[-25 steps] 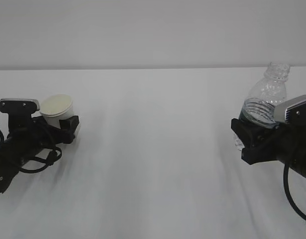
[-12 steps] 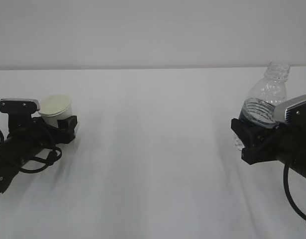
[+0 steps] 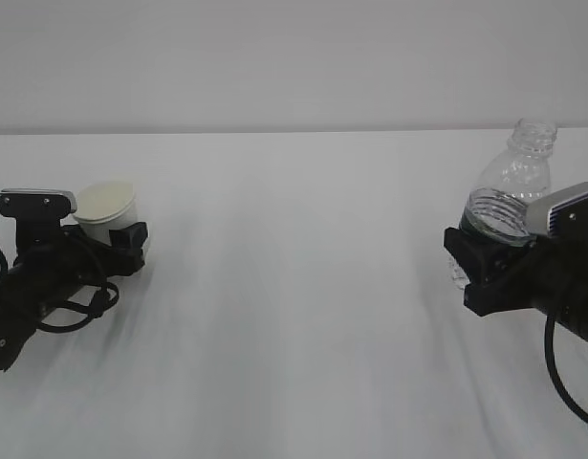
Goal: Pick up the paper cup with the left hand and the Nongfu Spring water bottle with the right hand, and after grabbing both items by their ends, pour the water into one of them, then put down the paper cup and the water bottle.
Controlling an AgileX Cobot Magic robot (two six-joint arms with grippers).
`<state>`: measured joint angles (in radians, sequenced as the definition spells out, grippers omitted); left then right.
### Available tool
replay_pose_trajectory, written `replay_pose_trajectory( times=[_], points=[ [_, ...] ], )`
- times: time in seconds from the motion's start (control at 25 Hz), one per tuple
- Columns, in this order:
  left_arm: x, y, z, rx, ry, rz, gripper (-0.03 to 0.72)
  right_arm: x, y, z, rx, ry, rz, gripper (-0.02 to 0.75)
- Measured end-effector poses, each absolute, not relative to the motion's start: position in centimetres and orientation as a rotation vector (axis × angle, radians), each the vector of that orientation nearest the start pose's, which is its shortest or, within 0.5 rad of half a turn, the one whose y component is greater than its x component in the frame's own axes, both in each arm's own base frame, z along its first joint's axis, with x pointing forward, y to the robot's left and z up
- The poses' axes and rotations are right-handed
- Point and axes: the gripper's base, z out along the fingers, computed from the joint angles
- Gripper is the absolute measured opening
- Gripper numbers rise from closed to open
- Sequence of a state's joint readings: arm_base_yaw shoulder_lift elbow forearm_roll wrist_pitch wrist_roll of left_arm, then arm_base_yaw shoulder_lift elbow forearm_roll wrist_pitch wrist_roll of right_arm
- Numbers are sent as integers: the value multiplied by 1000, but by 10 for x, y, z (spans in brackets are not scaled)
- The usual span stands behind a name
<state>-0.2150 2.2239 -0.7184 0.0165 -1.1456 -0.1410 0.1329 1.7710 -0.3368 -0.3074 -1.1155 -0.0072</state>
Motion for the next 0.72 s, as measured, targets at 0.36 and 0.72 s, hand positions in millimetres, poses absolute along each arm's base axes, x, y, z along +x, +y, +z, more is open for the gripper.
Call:
replay_pose_trajectory(
  times=[0.36,0.72],
  points=[
    [341,-76,55,85,1849,-258,500,250,58,131,-444,1764,241,429],
    [341,-79,55,126,1849,-280,471,250,58,131,-444,1764,241,429]
  ],
)
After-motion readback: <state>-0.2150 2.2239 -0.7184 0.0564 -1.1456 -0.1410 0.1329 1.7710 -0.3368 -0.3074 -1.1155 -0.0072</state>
